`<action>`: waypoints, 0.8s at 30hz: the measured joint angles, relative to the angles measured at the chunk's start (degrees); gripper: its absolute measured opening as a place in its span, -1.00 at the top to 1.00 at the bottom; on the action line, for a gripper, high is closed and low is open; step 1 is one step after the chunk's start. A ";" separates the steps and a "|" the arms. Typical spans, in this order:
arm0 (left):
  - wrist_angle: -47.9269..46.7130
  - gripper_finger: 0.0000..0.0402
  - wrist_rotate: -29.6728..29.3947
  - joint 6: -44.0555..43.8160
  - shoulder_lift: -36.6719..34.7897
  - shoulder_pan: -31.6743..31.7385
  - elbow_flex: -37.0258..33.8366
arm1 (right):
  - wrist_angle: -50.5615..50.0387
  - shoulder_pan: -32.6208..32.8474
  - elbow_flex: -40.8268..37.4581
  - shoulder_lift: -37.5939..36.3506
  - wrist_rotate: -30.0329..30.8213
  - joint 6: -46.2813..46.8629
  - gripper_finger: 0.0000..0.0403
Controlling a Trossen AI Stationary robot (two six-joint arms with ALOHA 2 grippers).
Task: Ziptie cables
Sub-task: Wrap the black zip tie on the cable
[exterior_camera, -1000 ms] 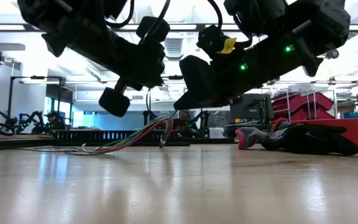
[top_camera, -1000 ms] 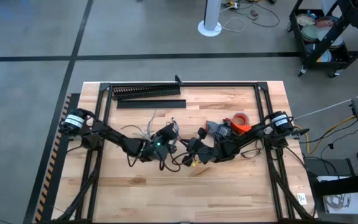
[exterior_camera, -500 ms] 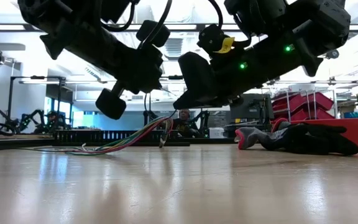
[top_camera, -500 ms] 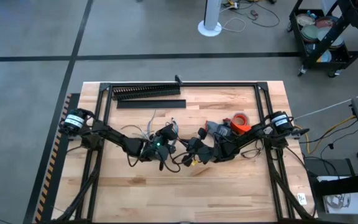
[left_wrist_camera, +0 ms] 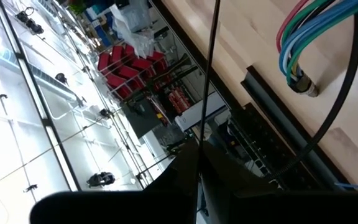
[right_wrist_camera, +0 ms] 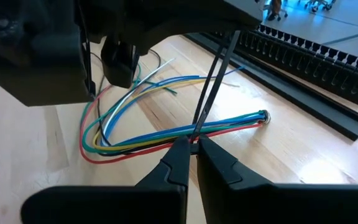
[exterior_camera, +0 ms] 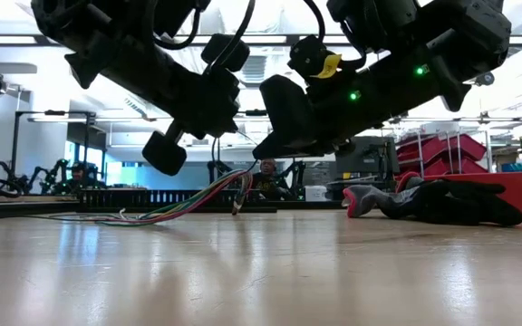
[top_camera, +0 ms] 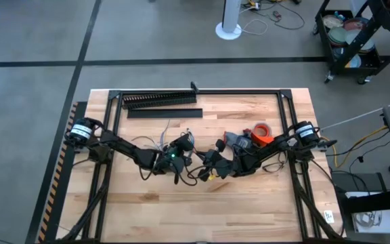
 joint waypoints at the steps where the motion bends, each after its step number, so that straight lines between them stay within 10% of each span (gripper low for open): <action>1: 0.09 1.00 0.00 -0.02 0.00 0.05 0.00 | 0.00 0.00 0.00 0.00 0.00 0.18 1.00; 24: 1.43 1.00 0.97 -0.03 0.20 0.02 -0.02 | -0.26 -0.02 -0.04 0.00 0.00 1.10 1.00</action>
